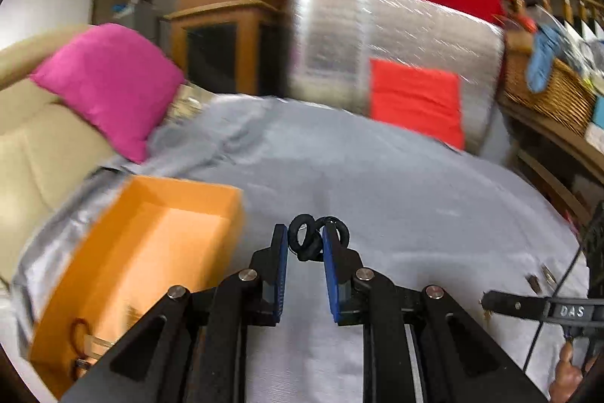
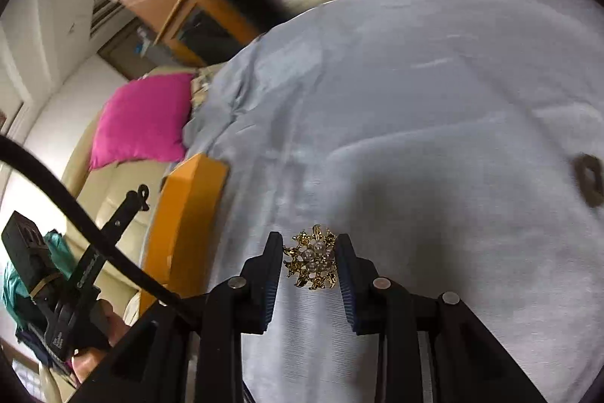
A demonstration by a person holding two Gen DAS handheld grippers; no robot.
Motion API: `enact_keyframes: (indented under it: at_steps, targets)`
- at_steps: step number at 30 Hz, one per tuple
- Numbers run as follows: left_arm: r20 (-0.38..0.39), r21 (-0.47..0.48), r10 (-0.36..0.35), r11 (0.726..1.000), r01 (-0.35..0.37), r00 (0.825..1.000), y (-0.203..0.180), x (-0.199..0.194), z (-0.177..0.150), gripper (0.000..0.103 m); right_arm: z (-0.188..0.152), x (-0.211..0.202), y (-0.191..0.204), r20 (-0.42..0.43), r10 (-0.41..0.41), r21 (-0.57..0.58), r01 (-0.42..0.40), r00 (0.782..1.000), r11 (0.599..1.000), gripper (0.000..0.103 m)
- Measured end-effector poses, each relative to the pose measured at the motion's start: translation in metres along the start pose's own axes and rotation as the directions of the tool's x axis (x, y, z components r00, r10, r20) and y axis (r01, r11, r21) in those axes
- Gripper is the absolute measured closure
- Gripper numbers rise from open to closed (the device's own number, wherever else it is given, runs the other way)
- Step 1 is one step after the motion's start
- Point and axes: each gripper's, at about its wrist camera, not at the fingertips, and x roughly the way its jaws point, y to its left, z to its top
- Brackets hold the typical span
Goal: Organize jewelry
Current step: 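Carry the black hair tie and gold brooch over the orange tray with both grippers, then lower both grippers into the tray and release the hair tie and brooch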
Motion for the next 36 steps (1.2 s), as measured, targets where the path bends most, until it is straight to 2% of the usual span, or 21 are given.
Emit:
enact_keyframes:
  at_steps: [3, 6, 8, 14, 18, 24, 27, 32, 34, 36]
  targets:
    - [0.036, -0.04, 0.073, 0.997, -0.072, 0.997, 0.035, -0.009, 0.009, 0.084, 0.008, 0.017, 0.046, -0.019, 0.003, -0.073, -0.004, 1.0, 0.997, 0.072]
    - [0.067, -0.076, 0.165, 0.984, -0.16, 0.984, 0.072, -0.021, 0.015, 0.084, 0.017, 0.032, 0.091, -0.034, 0.023, -0.128, -0.027, 0.999, 0.991, 0.072]
    - [0.073, -0.105, 0.196, 0.977, -0.188, 0.978, 0.093, -0.028, 0.016, 0.084, 0.021, 0.044, 0.123, -0.046, 0.038, -0.164, -0.045, 0.998, 0.986, 0.072]
    - [-0.016, -0.171, 0.256, 0.952, -0.255, 0.966, 0.164, -0.027, 0.009, 0.084, 0.018, 0.082, 0.207, -0.102, 0.078, -0.26, -0.102, 0.992, 0.96, 0.072]
    - [-0.1, -0.219, 0.226, 0.945, -0.242, 0.969, 0.206, -0.018, -0.003, 0.084, 0.01, 0.11, 0.243, -0.149, 0.092, -0.3, -0.133, 0.985, 0.944, 0.072]
    - [-0.163, -0.262, 0.136, 0.949, -0.176, 0.977, 0.239, -0.004, -0.015, 0.084, -0.004, 0.16, 0.276, -0.235, 0.079, -0.34, -0.158, 0.969, 0.927, 0.072]
    - [-0.203, -0.278, 0.117, 0.945, -0.172, 0.972, 0.246, 0.005, -0.021, 0.084, -0.014, 0.181, 0.283, -0.272, 0.052, -0.36, -0.152, 0.961, 0.92, 0.072]
    - [-0.25, -0.284, 0.071, 0.948, -0.144, 0.966, 0.247, 0.025, -0.027, 0.084, -0.023, 0.21, 0.273, -0.312, -0.022, -0.351, -0.094, 0.95, 0.932, 0.072]
    - [-0.284, -0.259, 0.075, 0.954, -0.151, 0.956, 0.242, 0.035, -0.03, 0.084, -0.023, 0.219, 0.265, -0.332, -0.058, -0.348, -0.065, 0.942, 0.935, 0.072]
    - [-0.331, -0.221, 0.093, 0.96, -0.173, 0.939, 0.237, 0.046, -0.035, 0.084, -0.025, 0.226, 0.26, -0.346, -0.099, -0.357, -0.033, 0.933, 0.934, 0.072]
